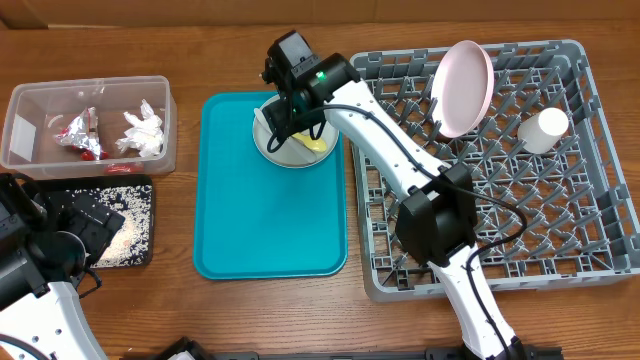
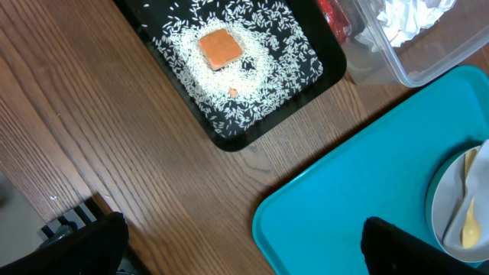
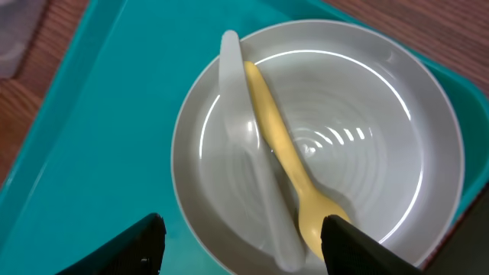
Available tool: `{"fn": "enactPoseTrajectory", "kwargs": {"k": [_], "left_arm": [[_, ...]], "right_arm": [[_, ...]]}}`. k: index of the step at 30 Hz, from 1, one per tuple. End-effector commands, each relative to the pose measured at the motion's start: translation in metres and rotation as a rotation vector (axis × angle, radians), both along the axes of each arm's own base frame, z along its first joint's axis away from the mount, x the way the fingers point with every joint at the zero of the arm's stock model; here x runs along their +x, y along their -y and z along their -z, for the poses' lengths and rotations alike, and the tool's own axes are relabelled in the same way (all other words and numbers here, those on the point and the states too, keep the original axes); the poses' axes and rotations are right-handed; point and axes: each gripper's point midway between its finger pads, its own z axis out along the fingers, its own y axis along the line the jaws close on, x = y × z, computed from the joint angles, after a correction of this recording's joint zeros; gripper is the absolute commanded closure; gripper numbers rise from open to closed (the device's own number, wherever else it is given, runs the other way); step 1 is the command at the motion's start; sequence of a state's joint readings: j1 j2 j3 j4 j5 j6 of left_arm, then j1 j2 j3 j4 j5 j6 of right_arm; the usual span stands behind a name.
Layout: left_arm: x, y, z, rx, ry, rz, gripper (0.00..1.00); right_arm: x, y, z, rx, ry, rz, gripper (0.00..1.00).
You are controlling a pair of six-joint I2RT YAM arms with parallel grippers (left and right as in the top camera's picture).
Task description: Sort waste into correct bins and load items into the dishwasher rack
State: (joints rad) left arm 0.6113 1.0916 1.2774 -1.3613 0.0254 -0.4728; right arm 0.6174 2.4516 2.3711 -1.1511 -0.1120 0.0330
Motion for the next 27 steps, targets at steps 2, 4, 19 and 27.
{"fn": "enactPoseTrajectory", "kwargs": {"k": [2,4,19,27], "left_arm": [[-0.002,-0.003,0.002,0.000,-0.007,-0.024,0.00],[-0.002,-0.003,0.002,0.000,-0.007,-0.024,0.00],[-0.002,-0.003,0.002,0.000,-0.007,-0.024,0.00],[-0.002,-0.003,0.002,0.000,-0.007,-0.024,0.00]], "right_arm": [[0.005,0.011,0.035,-0.056,-0.025,0.020,0.30],[0.003,0.011,0.045,-0.065,-0.040,0.019,0.30],[-0.004,0.003,0.075,-0.086,-0.077,0.006,0.36],[-0.008,-0.010,0.074,-0.075,-0.059,-0.016,0.43]]}}
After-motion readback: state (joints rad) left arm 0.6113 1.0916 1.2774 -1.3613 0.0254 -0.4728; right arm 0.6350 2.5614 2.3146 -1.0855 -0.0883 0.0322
